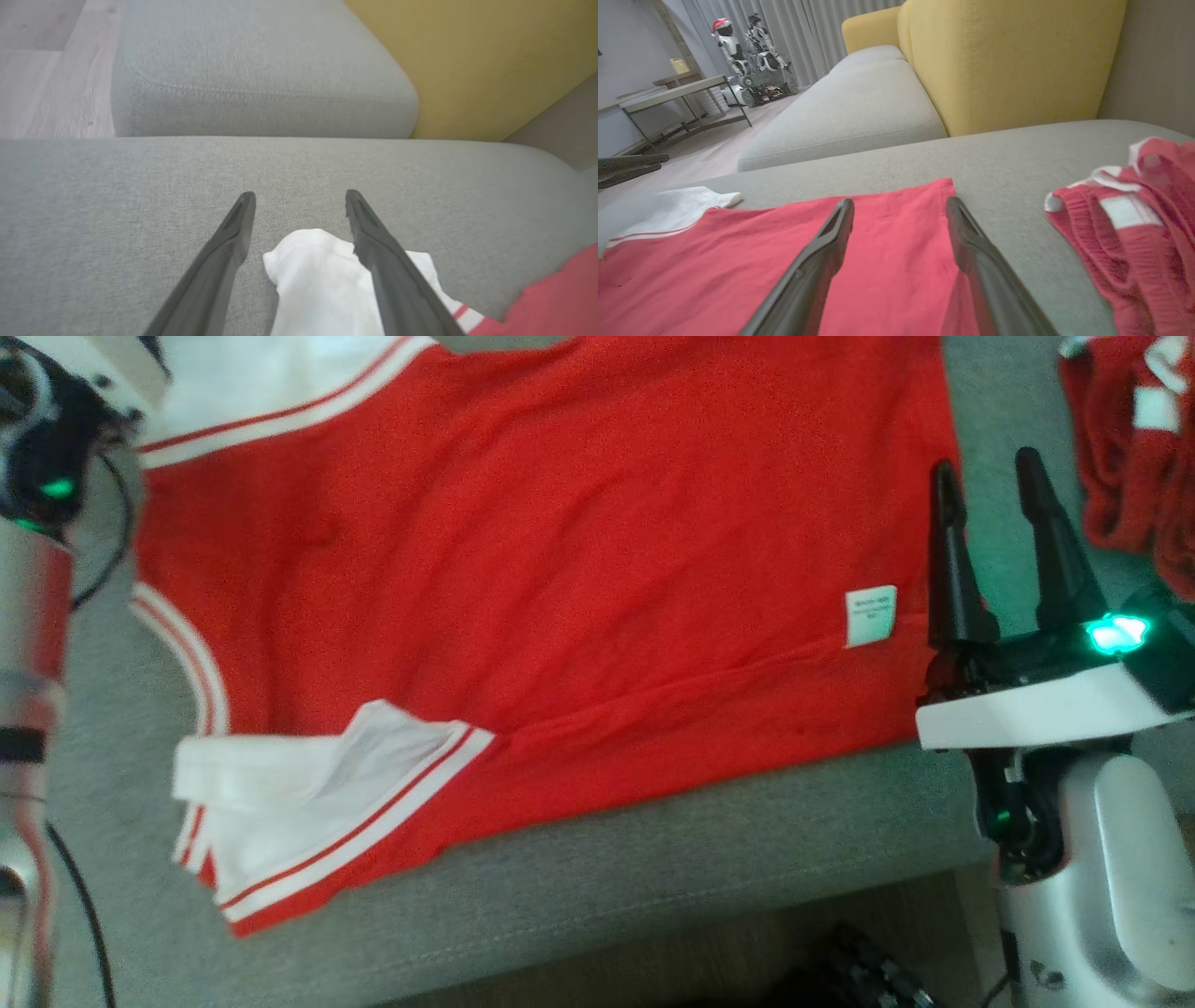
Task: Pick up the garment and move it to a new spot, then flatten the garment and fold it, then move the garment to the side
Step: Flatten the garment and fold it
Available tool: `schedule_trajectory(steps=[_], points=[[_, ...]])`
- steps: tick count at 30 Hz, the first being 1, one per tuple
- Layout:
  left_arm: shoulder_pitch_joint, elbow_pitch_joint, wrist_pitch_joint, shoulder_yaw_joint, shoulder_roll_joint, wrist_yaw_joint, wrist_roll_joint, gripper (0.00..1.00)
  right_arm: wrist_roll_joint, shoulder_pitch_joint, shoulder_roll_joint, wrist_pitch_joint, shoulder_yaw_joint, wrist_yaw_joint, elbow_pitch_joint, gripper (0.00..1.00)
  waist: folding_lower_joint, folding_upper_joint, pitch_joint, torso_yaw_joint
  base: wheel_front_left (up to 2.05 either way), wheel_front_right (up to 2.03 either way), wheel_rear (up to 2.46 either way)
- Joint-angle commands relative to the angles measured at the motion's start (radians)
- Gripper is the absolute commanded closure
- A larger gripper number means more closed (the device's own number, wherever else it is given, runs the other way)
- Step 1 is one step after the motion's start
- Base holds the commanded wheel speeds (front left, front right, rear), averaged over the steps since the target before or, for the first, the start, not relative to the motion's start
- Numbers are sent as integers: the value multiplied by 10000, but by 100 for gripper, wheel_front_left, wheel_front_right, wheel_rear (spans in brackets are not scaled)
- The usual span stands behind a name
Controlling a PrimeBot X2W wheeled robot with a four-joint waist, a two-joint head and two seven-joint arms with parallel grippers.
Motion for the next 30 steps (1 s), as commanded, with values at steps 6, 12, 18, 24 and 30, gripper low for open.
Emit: schedule_trajectory(steps=[6,12,18,24,30], points=[[-979,1081,892,-217,934,-96,-310,0,302,-184,-66,-350,339,-7,187,0,-2,0,526,-763,0,0,0],[-1034,1677,1509,-788,934,-104,-726,23,344,-266,-66,-393,187,-7,439,0,-2,0,452,-707,0,0,0],[-1177,1396,1468,-1486,877,-105,-1079,100,75,-739,-66,-87,-328,-7,510,0,-2,0,317,-469,0,0,0],[-1398,1313,861,-1921,846,-106,-1317,100,-44,-1921,-66,664,-538,-7,1100,0,-2,0,103,-218,0,0,0],[-1629,1384,366,-2261,499,-106,-1554,100,-50,-3521,-232,1655,-753,-7,2514,0,-2,0,115,245,0,0,0]])
